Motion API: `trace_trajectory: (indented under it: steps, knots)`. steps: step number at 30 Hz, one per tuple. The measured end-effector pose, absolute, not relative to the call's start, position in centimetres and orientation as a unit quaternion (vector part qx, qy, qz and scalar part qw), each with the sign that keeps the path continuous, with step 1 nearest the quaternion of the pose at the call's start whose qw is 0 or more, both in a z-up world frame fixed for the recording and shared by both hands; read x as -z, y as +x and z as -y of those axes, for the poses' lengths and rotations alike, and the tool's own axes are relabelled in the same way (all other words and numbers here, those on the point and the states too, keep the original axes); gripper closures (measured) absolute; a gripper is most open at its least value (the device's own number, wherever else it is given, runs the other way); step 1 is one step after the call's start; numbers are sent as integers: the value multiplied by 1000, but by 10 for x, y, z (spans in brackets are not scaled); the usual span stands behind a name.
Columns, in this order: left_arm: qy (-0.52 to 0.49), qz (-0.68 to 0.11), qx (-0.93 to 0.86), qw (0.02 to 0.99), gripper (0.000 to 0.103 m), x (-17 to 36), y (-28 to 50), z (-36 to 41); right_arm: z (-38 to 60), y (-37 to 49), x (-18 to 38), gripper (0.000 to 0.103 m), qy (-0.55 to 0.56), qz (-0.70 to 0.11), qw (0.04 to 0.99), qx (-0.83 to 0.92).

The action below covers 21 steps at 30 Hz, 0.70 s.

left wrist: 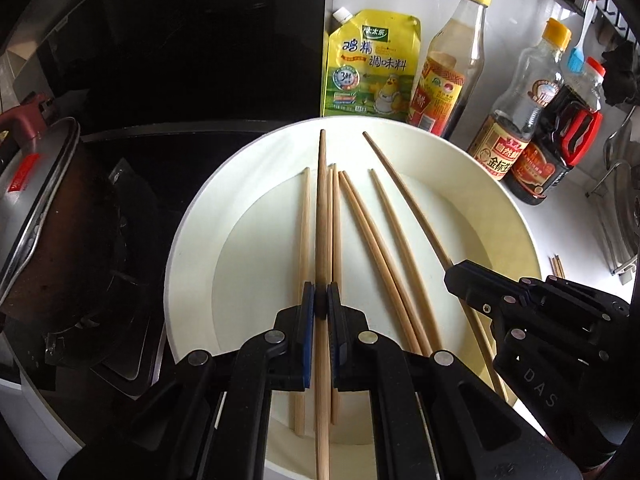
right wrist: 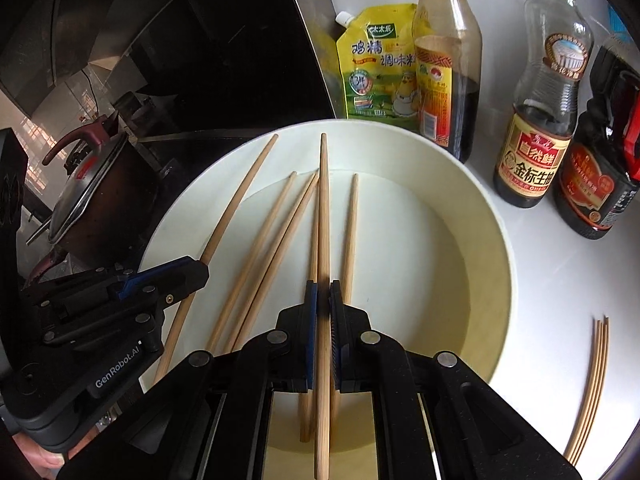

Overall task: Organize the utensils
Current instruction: 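Carry both held chopsticks up and over the white basin, then open the right tool to drop its chopstick while the left tool releases its own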

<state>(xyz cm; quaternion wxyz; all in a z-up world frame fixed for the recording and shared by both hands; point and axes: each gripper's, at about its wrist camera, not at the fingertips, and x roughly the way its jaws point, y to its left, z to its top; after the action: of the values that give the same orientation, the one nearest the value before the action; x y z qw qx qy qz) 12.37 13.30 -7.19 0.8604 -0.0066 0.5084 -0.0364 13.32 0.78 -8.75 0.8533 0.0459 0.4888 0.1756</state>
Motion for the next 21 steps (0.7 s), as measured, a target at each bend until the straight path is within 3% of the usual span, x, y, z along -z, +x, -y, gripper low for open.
trace_trajectory:
  steps: [11, 21]
  knots:
    - [-8, -541, 47, 839, 96, 106, 140, -138, -9, 145, 115, 97, 53, -532, 833, -145]
    - [-20, -547, 38, 836, 95, 105, 142, -142, -9, 145, 116, 97, 54, -536, 830, -147]
